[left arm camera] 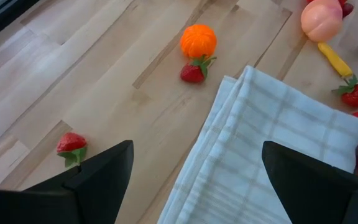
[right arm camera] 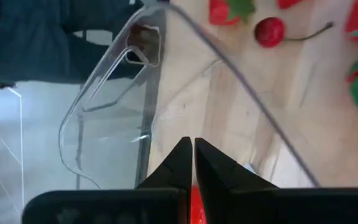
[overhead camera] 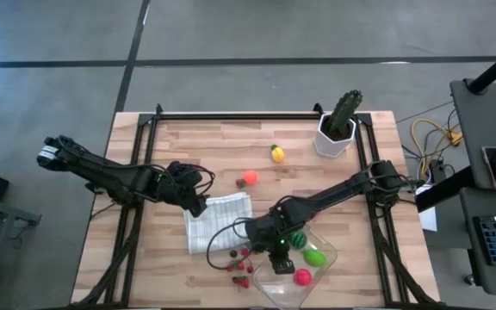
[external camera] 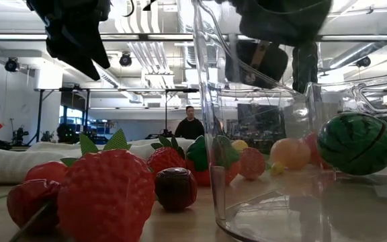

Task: Pick and placing Produce into tupperware
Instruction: Adjust the transparent bin

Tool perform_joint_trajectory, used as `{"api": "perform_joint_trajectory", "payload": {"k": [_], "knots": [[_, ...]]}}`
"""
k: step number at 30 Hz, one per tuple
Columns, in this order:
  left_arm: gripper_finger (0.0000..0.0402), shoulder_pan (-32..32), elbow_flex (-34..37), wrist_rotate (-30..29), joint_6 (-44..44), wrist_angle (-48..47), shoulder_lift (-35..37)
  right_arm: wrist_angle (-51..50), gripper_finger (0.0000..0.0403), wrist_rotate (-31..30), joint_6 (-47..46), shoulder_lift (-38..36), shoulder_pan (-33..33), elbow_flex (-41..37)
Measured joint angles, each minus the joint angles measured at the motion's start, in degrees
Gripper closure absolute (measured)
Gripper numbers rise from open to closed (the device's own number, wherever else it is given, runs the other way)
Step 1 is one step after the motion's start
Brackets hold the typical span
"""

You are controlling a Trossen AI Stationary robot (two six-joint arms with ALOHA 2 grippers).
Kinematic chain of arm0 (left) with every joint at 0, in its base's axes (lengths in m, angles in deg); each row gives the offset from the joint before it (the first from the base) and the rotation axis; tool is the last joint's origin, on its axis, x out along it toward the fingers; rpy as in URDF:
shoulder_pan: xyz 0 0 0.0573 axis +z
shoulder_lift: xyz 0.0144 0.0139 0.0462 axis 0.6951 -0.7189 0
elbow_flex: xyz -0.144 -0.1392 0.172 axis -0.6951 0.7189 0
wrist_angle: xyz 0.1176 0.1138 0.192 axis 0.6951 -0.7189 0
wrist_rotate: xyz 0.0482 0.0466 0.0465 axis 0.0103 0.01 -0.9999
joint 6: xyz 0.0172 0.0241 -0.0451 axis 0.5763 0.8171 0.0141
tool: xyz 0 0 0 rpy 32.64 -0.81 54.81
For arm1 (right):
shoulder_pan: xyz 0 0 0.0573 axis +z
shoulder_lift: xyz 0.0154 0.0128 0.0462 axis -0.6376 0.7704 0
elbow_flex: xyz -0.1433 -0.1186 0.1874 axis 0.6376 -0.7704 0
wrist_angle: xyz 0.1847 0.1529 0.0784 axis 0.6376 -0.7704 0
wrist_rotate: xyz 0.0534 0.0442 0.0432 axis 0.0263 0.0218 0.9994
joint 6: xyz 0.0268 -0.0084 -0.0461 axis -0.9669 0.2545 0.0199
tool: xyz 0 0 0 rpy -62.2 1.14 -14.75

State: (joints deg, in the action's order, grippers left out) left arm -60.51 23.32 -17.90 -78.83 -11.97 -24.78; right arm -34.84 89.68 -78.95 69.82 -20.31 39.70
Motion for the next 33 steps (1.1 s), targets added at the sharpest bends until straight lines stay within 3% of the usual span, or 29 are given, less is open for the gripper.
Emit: {"api": "perform_joint_trajectory", "payload": {"k": [6,21,25,29,33], "knots": [[0.0061,0.0,0.0,0.0,-0.1,0.0,0.0,1.6,0.039,-1.5,2.0,2.2,0.2,-0.2],[0.0061,0.0,0.0,0.2,0.4,-0.8,0.0,2.9,0.039,-17.4,3.9,2.5,-0.4,0.5],[0.0061,0.0,0.0,0.2,0.4,-2.0,0.0,2.5,0.039,-17.0,2.2,2.3,-1.4,0.5],[0.0061,0.0,0.1,0.2,0.3,-2.1,0.0,0.7,0.039,-12.4,2.3,0.0,-2.5,0.5],[0.0061,0.0,0.1,0.9,0.0,-2.0,0.0,-2.6,0.039,-15.4,2.1,-5.4,-3.6,0.5]]}}
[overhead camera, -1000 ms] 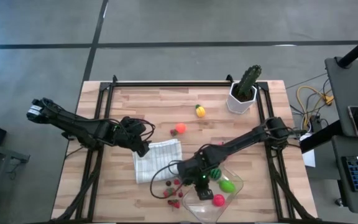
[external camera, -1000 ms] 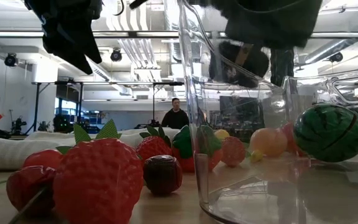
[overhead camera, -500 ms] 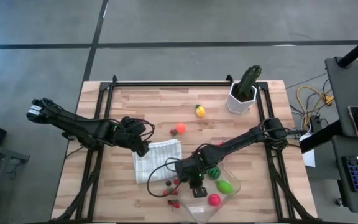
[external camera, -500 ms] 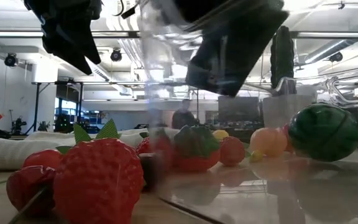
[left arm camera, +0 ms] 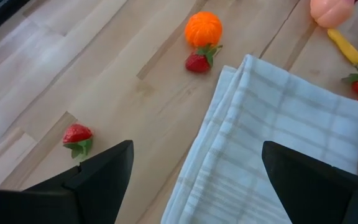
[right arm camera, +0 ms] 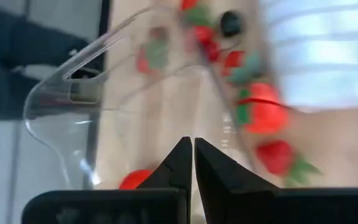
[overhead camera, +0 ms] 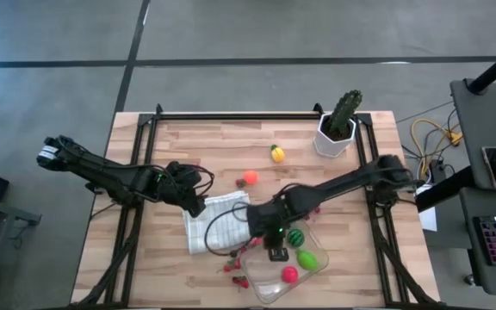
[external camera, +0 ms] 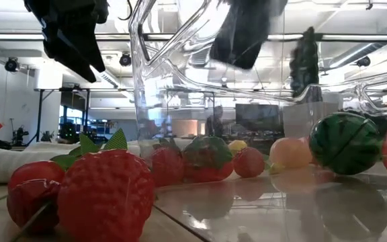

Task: Pick and placing Produce into tupperware
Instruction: Adjust the transparent bin

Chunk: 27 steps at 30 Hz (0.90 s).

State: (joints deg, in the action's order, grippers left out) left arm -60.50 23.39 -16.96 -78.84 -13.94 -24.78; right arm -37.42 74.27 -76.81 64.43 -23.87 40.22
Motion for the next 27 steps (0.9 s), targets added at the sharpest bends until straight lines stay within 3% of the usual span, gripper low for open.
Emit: {"api": "perform_joint_trajectory", "payload": {"k": [5,14,22,27], "knots": [[0.0061,0.0,0.0,0.1,-0.1,0.7,0.0,-6.5,0.039,-9.1,-4.0,-2.8,-4.1,-1.6],[0.0061,0.0,0.0,0.1,-0.2,1.2,0.0,-9.2,0.039,-9.0,-5.5,-0.8,-8.7,-8.3],[0.0061,0.0,0.0,-1.2,-0.2,1.9,0.0,-19.5,0.039,-7.6,-4.4,-1.1,-5.7,-10.9],[0.0061,0.0,0.0,-1.3,-0.2,1.9,0.0,-20.8,0.039,-4.3,-4.4,-1.6,-3.0,-11.0]]}}
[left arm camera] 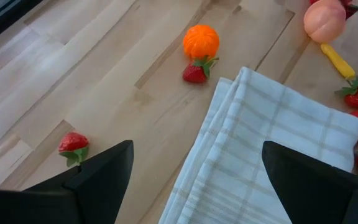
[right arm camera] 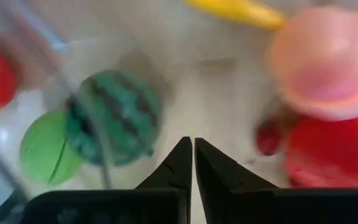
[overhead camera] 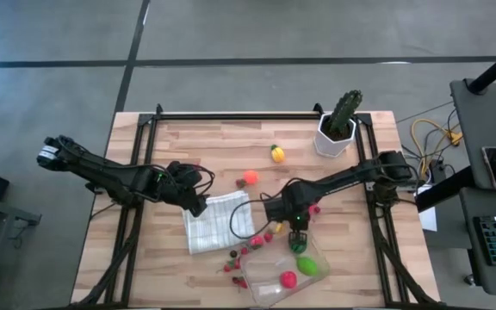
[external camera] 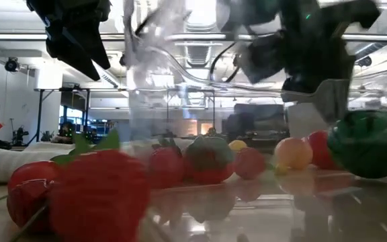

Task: Pick and placing Produce into tupperware
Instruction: Adjust the transparent bin, then put the red cherry into the transparent bin

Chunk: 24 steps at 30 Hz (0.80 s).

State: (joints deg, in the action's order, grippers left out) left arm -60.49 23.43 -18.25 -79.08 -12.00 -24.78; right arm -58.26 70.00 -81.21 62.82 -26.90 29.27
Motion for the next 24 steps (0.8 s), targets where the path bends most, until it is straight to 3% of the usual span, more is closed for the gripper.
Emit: {"api": "perform_joint_trajectory", "payload": {"k": [3,8,14,20,24], "knots": [[0.0061,0.0,0.0,0.0,0.0,0.0,0.0,-0.1,0.039,2.8,-0.4,-0.9,1.0,0.0],[0.0061,0.0,0.0,0.0,0.0,0.3,0.0,-4.4,0.039,2.1,-1.9,-3.3,1.8,0.1],[0.0061,0.0,0.0,0.0,0.0,0.4,0.0,-13.2,0.039,-12.4,-5.3,-8.4,0.1,-1.0],[0.0061,0.0,0.0,0.0,0.1,0.5,0.0,-13.1,0.0386,-11.2,-9.5,-17.4,-5.1,-8.7],[0.0061,0.0,0.0,0.0,0.1,0.4,0.0,-12.0,0.0354,-11.7,-14.3,-25.7,-6.1,-16.0]]}}
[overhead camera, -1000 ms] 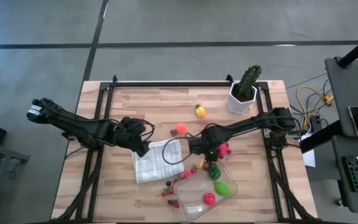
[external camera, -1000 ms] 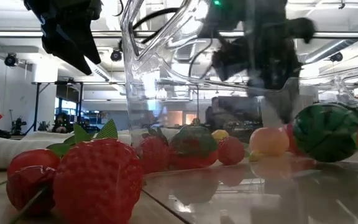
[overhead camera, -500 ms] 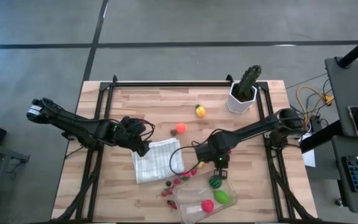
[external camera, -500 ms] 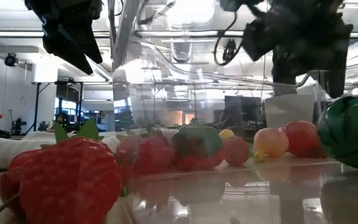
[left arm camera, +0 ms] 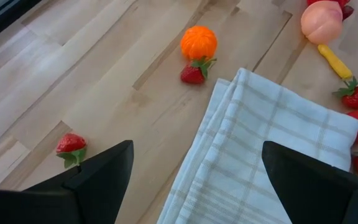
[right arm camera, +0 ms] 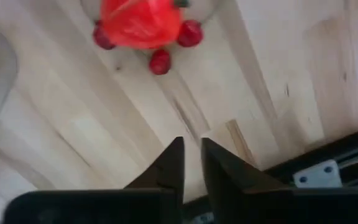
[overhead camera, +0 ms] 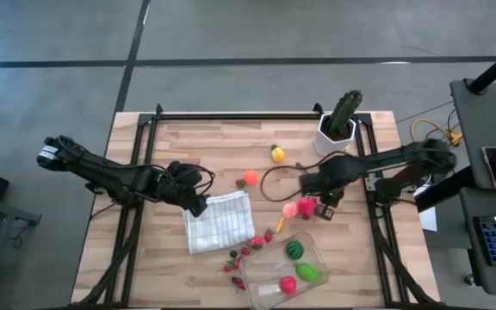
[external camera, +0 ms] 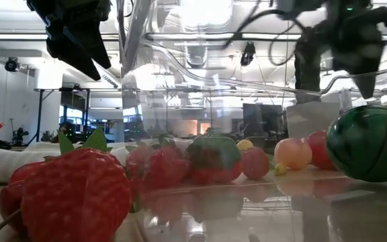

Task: Pick and placing Produce into tupperware
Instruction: Put the red cherry into the transparent bin

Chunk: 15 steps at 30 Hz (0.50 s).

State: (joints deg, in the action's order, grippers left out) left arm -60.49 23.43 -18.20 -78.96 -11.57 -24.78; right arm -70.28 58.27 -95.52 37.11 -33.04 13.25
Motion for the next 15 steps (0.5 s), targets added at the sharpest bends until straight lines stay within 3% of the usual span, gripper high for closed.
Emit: {"api": "perform_joint_trajectory", "payload": {"k": [7,15], "knots": [[0.0061,0.0,0.0,0.0,0.7,0.0,0.0,11.2,0.0253,-10.7,-15.0,-15.8,4.8,-10.7],[0.0061,0.0,0.0,0.0,3.3,0.0,0.0,19.4,0.0193,-15.5,-12.7,-18.8,6.2,-19.1]]}}
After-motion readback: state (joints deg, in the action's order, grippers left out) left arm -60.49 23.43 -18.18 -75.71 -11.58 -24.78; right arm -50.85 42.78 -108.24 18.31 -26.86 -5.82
